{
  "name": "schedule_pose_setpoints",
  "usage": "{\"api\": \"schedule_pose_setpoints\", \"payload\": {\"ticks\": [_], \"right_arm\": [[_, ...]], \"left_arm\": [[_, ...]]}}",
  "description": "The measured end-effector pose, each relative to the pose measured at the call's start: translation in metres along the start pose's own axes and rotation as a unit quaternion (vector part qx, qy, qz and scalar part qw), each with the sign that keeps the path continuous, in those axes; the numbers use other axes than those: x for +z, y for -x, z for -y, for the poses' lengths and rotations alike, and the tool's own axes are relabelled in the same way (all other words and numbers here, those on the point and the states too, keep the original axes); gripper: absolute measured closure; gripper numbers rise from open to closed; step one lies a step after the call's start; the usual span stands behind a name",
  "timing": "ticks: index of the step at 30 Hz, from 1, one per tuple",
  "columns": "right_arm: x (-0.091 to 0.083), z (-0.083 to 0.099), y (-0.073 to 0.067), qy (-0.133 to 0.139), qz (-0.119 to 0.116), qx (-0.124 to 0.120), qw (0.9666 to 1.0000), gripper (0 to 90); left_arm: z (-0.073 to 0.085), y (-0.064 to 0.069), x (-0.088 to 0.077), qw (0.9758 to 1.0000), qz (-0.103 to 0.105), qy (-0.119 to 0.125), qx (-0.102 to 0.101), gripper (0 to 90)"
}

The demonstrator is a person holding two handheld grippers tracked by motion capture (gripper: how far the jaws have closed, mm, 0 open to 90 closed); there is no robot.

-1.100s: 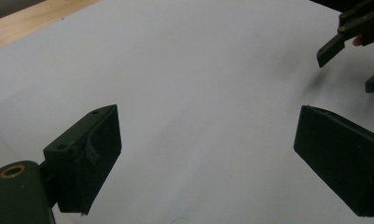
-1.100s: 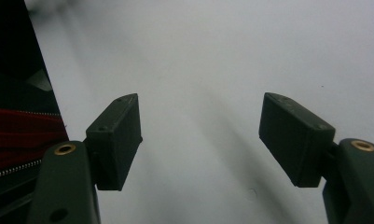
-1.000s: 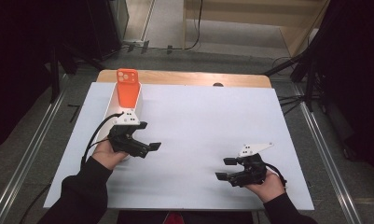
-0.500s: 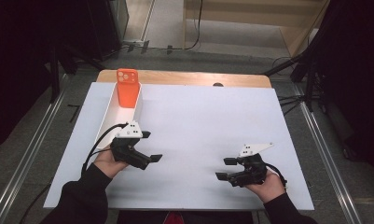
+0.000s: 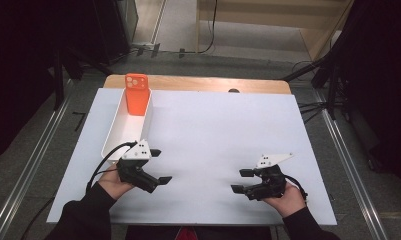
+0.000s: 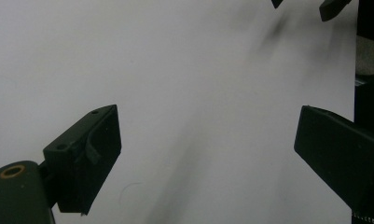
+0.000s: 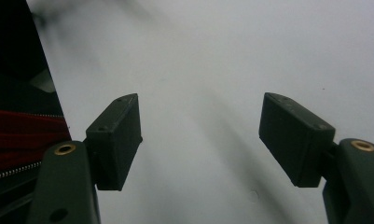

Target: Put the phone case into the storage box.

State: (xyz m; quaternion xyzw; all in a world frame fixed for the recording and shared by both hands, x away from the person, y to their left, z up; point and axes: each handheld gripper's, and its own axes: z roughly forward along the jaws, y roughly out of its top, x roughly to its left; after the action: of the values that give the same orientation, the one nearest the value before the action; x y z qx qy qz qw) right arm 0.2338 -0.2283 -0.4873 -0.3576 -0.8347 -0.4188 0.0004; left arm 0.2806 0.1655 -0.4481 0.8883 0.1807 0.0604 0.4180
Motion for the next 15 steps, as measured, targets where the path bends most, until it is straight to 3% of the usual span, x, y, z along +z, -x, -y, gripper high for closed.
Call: {"api": "schedule_pose_setpoints", "payload": {"ticks": [6, 15], "right_arm": [[0.000, 0.000, 0.000, 0.000, 0.001, 0.001, 1.0000, 28.5], [0.000, 0.000, 0.000, 0.002, -0.002, 0.001, 1.0000, 28.5]], "left_arm": [[0.007, 0.006, 0.002, 0.9998, 0.011, -0.014, -0.002, 7.5], [0.015, 0.009, 0.003, 0.9997, 0.009, -0.021, 0.002, 7.5]]}}
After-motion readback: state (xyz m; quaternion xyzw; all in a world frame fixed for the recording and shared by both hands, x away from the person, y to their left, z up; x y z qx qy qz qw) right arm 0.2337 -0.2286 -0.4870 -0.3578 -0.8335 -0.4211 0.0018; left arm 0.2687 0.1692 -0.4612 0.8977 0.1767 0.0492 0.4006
